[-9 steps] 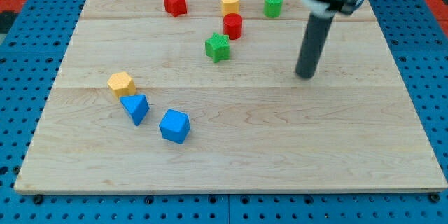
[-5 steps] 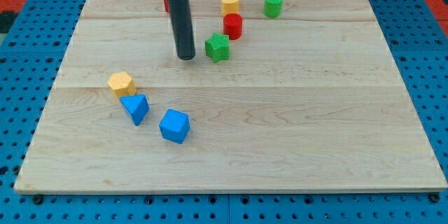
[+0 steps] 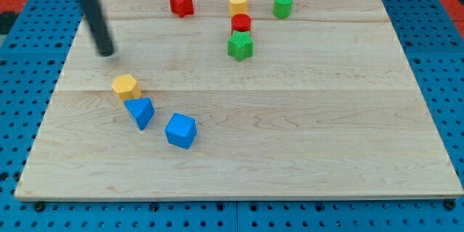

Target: Slide the yellow hexagon to the center of the board

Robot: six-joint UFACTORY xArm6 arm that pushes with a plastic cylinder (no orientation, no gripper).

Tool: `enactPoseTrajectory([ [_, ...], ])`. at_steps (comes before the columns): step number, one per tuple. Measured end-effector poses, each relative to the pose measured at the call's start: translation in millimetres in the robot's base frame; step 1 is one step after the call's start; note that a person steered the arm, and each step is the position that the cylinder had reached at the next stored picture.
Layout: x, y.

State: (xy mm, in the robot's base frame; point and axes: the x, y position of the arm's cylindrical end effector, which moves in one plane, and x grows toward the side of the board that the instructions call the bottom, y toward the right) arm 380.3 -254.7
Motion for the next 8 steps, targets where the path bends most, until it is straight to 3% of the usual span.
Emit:
enactPoseTrajectory([
  [1, 85, 18],
  [2, 88, 97],
  [3, 59, 150],
  [4, 55, 99],
  [6, 36, 109],
  [7, 30, 75],
  [8, 14, 121],
])
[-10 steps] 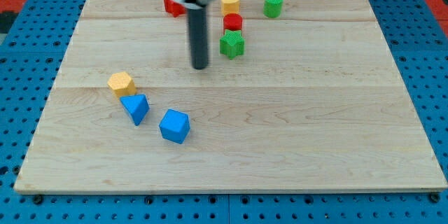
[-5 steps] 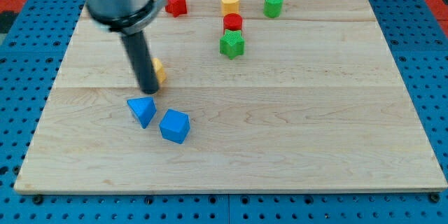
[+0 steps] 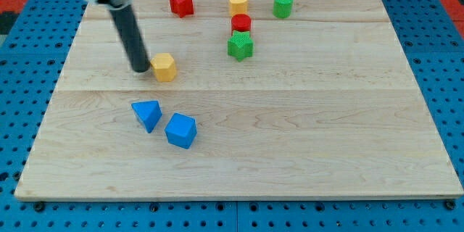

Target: Slide the yellow hexagon to the center of the board

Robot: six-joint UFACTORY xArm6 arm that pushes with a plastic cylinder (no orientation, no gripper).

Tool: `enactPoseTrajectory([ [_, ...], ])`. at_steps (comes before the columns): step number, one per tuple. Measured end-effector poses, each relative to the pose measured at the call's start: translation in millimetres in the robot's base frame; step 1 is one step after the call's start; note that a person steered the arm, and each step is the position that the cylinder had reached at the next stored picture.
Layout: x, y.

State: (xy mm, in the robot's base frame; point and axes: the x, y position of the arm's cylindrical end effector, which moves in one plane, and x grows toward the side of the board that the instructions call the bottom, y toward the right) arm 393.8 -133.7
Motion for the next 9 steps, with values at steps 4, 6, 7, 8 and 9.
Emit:
enactPoseTrajectory([
  [4, 17, 92],
  [6, 15, 76],
  [7, 11, -18],
  [8, 71, -47],
  [9, 112, -39],
])
